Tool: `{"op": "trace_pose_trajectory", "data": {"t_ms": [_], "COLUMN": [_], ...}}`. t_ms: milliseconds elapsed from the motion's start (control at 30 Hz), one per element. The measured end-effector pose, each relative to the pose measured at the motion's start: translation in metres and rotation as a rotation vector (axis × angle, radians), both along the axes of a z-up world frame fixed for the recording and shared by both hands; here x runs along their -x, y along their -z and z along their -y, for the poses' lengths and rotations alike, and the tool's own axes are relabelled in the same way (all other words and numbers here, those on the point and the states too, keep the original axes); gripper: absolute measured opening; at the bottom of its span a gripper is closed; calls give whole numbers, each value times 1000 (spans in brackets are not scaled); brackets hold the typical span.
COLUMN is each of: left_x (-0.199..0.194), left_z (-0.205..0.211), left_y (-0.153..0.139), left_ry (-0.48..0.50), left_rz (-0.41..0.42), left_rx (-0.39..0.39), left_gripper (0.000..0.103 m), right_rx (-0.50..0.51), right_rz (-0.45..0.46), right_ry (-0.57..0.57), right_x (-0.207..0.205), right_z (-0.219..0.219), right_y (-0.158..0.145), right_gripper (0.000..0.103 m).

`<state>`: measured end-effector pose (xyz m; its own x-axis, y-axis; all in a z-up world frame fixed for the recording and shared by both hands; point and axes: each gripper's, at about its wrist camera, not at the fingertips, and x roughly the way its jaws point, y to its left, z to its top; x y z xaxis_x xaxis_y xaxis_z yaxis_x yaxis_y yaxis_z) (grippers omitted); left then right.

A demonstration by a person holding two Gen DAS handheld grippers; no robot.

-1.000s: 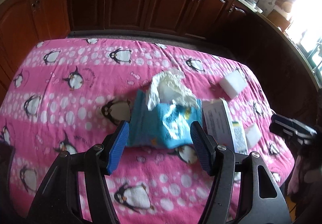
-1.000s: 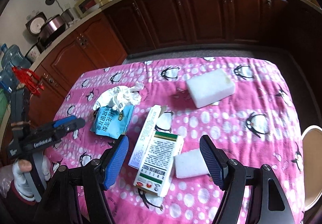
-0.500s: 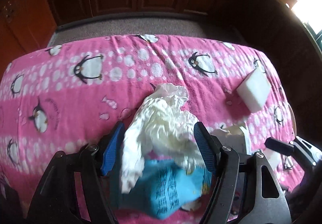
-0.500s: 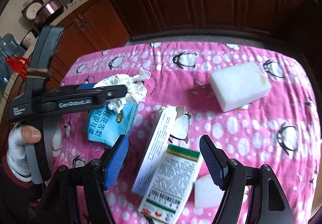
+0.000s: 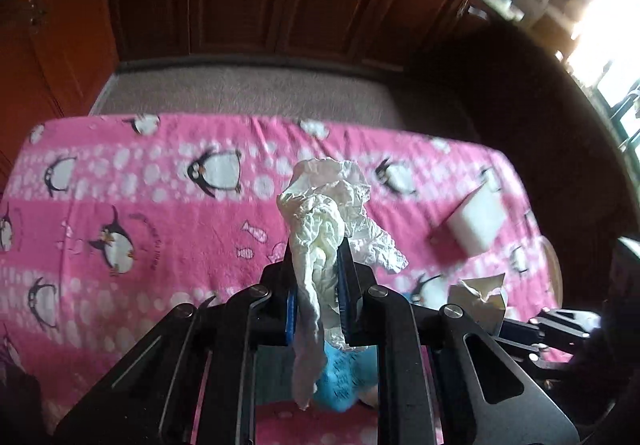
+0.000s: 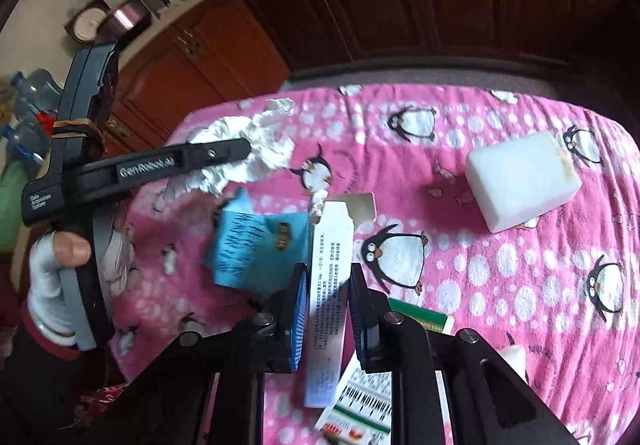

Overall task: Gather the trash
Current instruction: 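Grasp the crumpled white tissue with left gripper while right grasps the white box, then carry the white tissue and white box over the white bucket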

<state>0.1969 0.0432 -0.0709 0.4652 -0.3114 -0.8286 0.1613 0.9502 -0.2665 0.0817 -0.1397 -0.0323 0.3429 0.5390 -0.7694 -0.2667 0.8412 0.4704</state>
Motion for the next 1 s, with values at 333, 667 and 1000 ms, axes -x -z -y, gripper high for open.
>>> {"op": "trace_pose_trajectory", "data": {"t_ms": [333, 667, 1000], "left_x": [52, 89, 109], "left_z": [31, 105, 194], "left_y": [-44, -56, -53], "left_ry": [75, 211, 371], "left_rz": [107, 149, 147], "left_rx": [38, 24, 11], "left_gripper": [14, 14, 14], "right_rx": [-76, -76, -43], "right_rz": [90, 129, 148], "right_ry": [65, 166, 348], "right_x": [36, 72, 113], "right_z": [39, 100, 195], "right_y": [-44, -59, -62], "right_gripper": [17, 17, 17]}}
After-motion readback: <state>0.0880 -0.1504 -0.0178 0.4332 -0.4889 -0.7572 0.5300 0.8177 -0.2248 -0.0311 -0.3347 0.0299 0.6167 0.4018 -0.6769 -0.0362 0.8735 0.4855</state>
